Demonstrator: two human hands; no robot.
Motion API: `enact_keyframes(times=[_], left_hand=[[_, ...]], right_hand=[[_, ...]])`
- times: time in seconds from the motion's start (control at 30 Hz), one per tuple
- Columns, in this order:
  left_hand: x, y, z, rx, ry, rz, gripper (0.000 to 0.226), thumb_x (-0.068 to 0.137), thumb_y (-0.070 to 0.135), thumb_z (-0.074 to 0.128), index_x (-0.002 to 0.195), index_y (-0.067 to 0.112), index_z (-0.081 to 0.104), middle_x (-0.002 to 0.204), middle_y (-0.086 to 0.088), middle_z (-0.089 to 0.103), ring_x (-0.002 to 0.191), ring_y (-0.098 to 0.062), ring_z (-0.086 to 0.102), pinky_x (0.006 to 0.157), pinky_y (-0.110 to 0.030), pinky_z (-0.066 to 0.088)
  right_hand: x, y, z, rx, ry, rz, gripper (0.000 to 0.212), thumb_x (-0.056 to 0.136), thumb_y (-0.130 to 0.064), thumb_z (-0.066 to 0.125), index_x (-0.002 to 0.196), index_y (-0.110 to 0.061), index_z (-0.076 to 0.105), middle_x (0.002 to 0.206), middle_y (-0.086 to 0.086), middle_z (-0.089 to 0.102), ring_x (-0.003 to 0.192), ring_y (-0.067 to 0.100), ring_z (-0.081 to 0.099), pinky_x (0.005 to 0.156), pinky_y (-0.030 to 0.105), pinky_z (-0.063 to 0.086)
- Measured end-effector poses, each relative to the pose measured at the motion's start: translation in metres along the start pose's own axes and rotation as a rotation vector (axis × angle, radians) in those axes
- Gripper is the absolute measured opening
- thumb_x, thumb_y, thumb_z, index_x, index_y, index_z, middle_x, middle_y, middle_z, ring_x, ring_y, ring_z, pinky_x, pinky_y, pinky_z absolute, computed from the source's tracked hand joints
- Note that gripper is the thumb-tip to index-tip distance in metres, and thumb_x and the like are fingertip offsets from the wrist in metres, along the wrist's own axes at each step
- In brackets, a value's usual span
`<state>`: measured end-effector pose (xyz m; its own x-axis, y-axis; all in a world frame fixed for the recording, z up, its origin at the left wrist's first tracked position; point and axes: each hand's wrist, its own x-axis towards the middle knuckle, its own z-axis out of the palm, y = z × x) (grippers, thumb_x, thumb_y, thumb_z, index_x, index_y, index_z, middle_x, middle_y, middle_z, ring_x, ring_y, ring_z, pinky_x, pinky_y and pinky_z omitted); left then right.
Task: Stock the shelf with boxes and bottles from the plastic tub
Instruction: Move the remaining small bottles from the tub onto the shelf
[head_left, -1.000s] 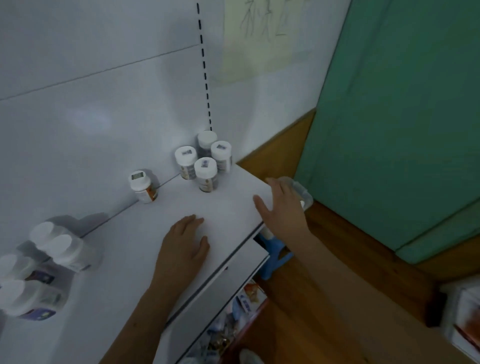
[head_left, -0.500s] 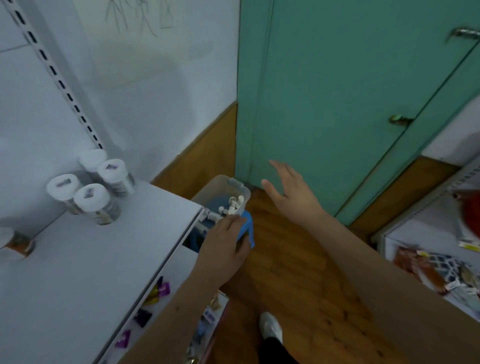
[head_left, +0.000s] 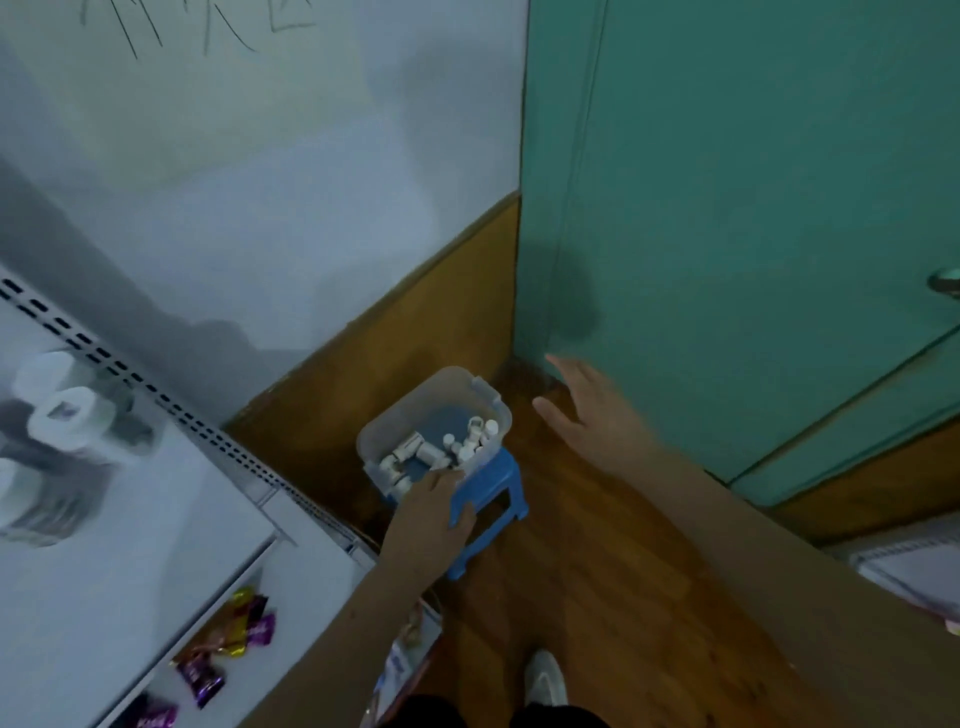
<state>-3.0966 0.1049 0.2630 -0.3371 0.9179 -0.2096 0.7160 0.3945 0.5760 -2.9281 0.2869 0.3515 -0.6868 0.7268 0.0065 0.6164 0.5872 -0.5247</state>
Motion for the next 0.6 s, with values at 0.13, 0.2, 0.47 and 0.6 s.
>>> enact_keyframes(times=[0.13, 0.2, 0.47, 0.6], left_hand=[[0.032, -0.008, 0.004, -0.018, 0.011, -0.152, 0.045, 0.1, 0.039, 0.048, 0.141, 0.019, 0.046, 0.137, -0.002, 0.05, 0.115, -0.02, 0.054, 0.099, -0.037, 0.048], [0.05, -0.017, 0.006, -0.024, 0.011, -0.22, 0.042, 0.101, 0.037, 0.049, 0.139, 0.02, 0.047, 0.138, -0.002, 0.048, 0.12, -0.019, 0.05, 0.101, -0.035, 0.046], [0.133, -0.086, 0.023, -0.208, -0.022, -0.543, 0.041, 0.099, 0.035, 0.049, 0.13, 0.008, 0.052, 0.126, -0.012, 0.056, 0.111, -0.029, 0.056, 0.092, -0.043, 0.05], [0.179, -0.118, 0.03, -0.29, -0.052, -0.731, 0.048, 0.101, 0.034, 0.049, 0.139, 0.006, 0.044, 0.13, -0.016, 0.052, 0.114, -0.033, 0.054, 0.091, -0.04, 0.048]], right_hand=[[0.053, 0.016, 0.004, 0.025, -0.062, -0.036, 0.063, 0.101, -0.049, 0.044, 0.153, -0.017, 0.03, 0.154, 0.004, 0.037, 0.14, 0.021, 0.034, 0.114, 0.035, 0.028], [0.082, 0.022, 0.015, 0.03, -0.105, -0.067, 0.063, 0.1, -0.049, 0.044, 0.152, -0.015, 0.032, 0.152, 0.005, 0.039, 0.14, 0.022, 0.036, 0.115, 0.037, 0.031], [0.193, 0.037, 0.072, -0.036, -0.319, -0.037, 0.064, 0.1, -0.042, 0.05, 0.153, -0.012, 0.03, 0.154, 0.008, 0.036, 0.139, 0.025, 0.036, 0.114, 0.039, 0.033], [0.242, 0.047, 0.114, -0.053, -0.503, 0.017, 0.059, 0.096, -0.038, 0.054, 0.146, -0.009, 0.04, 0.144, 0.013, 0.047, 0.132, 0.03, 0.046, 0.108, 0.041, 0.039]])
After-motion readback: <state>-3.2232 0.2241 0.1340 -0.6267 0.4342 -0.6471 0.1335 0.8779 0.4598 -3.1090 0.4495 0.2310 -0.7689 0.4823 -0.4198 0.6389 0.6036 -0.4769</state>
